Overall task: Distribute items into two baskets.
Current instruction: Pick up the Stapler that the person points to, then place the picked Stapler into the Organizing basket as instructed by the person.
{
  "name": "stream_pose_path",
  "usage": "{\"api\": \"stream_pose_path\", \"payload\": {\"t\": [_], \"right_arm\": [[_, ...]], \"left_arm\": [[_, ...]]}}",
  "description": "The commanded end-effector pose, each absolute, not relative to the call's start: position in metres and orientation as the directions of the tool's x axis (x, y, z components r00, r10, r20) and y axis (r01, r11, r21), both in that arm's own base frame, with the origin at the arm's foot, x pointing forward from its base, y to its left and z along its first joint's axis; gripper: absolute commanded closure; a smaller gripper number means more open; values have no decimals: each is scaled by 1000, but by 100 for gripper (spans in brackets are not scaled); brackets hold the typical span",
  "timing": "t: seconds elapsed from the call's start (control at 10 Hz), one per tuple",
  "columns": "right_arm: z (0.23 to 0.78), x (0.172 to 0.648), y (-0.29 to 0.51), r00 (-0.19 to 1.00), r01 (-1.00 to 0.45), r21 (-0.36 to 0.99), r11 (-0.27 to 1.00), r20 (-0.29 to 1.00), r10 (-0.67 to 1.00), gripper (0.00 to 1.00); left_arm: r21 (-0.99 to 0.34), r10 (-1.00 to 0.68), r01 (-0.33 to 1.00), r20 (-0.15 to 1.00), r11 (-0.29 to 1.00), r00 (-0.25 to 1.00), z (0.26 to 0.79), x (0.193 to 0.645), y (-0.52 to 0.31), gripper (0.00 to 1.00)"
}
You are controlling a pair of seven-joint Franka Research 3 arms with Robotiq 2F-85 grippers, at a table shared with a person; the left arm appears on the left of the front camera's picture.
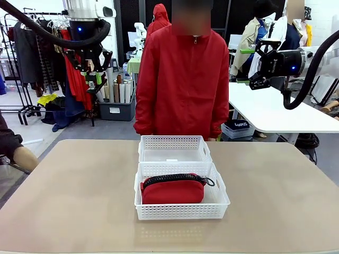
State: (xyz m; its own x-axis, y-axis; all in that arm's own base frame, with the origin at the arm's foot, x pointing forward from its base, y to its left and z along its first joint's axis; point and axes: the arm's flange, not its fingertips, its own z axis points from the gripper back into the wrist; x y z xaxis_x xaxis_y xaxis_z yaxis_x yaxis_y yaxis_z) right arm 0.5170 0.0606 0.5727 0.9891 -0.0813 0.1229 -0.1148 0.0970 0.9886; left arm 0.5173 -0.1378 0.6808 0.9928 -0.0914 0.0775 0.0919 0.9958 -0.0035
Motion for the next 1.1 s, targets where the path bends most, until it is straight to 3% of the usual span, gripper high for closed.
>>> {"api": "stream_pose_path", "payload": {"t": [0.0,1.0], "right_arm": [[574,518,62,988,-117,988,100,126,-89,0],[574,518,62,988,-117,988,100,126,-89,0]], "left_arm": [[-4,-81,81,81,997,993,685,515,-136,100],[-4,-81,81,81,997,993,685,515,-136,100]]}}
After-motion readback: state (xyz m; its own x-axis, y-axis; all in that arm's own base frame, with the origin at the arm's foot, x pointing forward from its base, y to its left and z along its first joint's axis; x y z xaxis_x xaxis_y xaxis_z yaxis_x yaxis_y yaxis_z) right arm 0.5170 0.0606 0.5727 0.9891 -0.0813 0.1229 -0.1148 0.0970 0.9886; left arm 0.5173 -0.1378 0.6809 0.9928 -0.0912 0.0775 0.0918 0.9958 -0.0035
